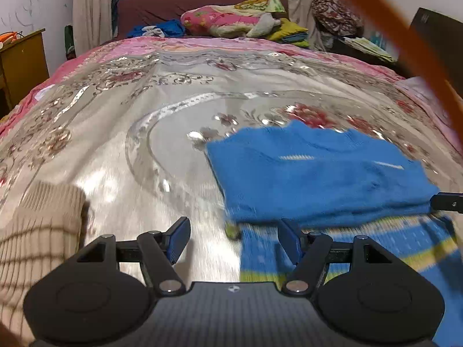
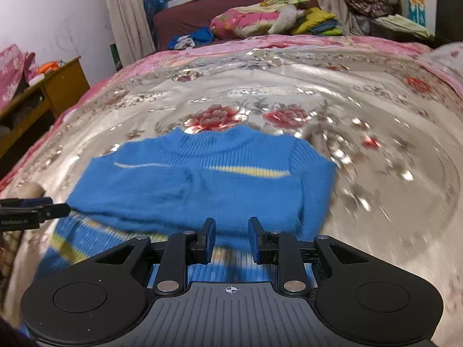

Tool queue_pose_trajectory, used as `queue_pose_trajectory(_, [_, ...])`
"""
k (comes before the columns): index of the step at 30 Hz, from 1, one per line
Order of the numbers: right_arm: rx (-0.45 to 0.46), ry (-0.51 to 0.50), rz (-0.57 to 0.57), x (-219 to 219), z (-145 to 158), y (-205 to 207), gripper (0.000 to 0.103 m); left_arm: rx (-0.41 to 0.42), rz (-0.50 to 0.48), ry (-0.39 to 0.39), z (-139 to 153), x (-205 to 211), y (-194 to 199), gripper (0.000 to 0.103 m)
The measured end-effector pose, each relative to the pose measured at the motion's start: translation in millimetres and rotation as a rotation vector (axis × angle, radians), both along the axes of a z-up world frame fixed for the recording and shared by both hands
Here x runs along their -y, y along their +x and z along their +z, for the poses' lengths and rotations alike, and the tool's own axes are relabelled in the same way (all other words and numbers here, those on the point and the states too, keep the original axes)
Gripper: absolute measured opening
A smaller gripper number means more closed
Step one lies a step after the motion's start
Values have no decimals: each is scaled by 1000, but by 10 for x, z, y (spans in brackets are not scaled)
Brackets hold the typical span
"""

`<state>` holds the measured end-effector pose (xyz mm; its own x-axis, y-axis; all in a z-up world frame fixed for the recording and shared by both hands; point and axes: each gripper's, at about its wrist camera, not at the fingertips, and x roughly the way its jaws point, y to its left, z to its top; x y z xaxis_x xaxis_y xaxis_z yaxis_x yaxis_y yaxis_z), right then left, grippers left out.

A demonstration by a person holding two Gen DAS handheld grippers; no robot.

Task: Fold small clothes
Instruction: 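Move both open grippers to the sweater hem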

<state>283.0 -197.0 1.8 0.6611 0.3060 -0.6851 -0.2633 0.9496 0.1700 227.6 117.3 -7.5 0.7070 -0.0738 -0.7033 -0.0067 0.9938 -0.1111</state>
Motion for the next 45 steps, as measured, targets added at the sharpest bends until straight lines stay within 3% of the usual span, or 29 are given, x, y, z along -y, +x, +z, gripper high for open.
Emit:
queue_pose_trajectory(11, [-49,68,-45,613,136,-968,29,-57,-28,-88,-6,-3,-806,72])
queue_pose_trajectory(21, [-184,130,-31,838,-124,-1660,31,-121,-64,-133,-147,48,-1397,72])
queue_pose_trajectory(26, [-243,185,-7,865,-267,-1833,33,-140,-82,-162,-198,58,-1595,72])
queue_pose_trajectory(39, [-279,381,11,1117,-430,-2009,35,-130,-152,-310,-234,16,-1870,71])
queue_pose_trajectory(45, [-302,493,-8,1180,-539,-1923,35,-125,-152,-315,-262,60,-1809,71])
